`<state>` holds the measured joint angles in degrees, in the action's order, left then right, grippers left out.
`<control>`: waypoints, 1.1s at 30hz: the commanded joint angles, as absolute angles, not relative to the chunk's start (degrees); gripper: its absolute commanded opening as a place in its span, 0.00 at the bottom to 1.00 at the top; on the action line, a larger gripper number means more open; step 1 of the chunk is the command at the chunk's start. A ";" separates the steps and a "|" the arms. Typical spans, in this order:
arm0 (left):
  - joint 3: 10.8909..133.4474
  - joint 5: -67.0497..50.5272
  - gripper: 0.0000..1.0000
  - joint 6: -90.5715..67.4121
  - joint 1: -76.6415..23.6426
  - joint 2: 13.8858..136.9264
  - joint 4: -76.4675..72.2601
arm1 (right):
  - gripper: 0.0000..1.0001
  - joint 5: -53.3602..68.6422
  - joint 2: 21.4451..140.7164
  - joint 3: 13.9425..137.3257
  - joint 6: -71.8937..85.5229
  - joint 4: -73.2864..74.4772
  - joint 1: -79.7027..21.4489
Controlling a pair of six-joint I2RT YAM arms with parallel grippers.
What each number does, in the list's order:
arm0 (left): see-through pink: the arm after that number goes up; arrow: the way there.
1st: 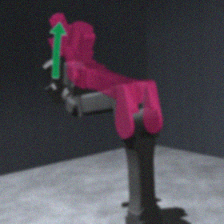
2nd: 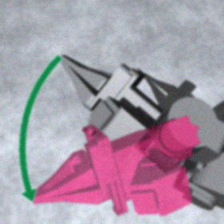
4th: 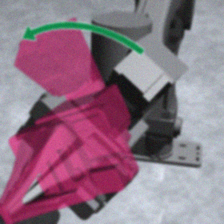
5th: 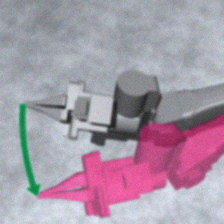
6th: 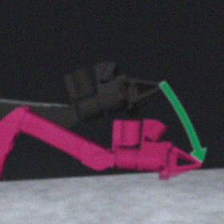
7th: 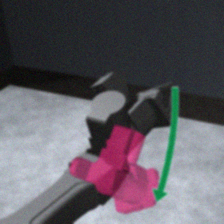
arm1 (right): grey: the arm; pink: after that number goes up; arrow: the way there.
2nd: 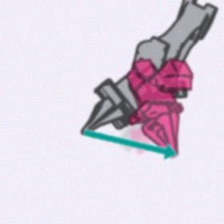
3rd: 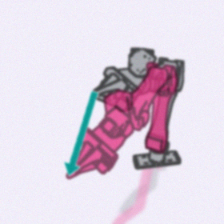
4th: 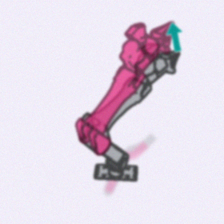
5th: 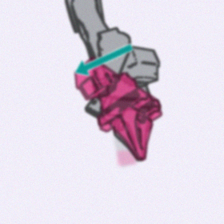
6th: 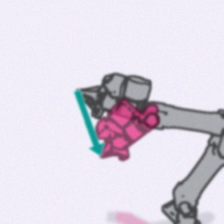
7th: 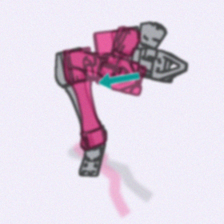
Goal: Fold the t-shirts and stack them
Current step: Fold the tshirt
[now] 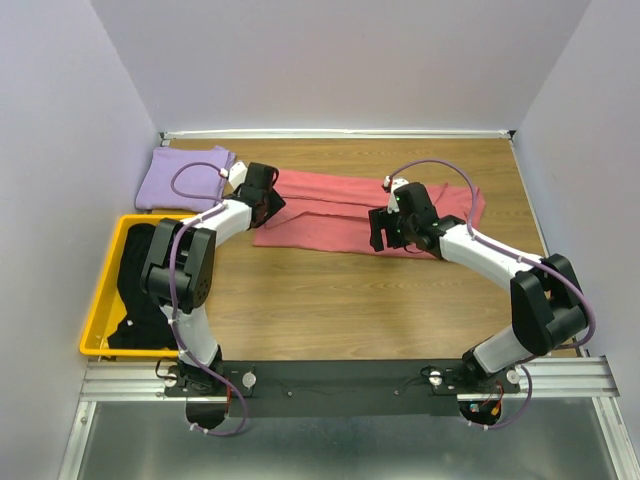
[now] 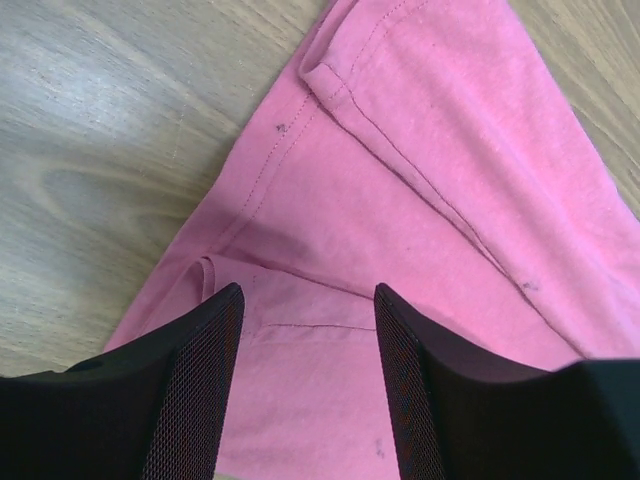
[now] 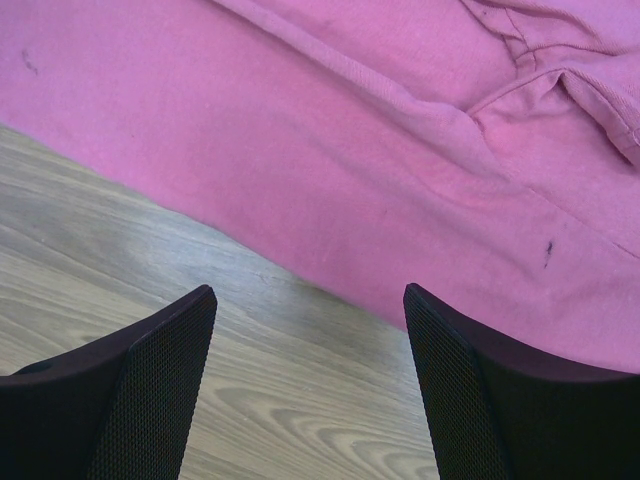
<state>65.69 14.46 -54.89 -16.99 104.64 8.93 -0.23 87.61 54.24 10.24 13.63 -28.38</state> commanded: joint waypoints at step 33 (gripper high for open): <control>68.02 20.92 0.05 -53.53 -16.70 104.85 16.17 | 0.83 0.35 85.87 52.73 9.93 14.24 -28.21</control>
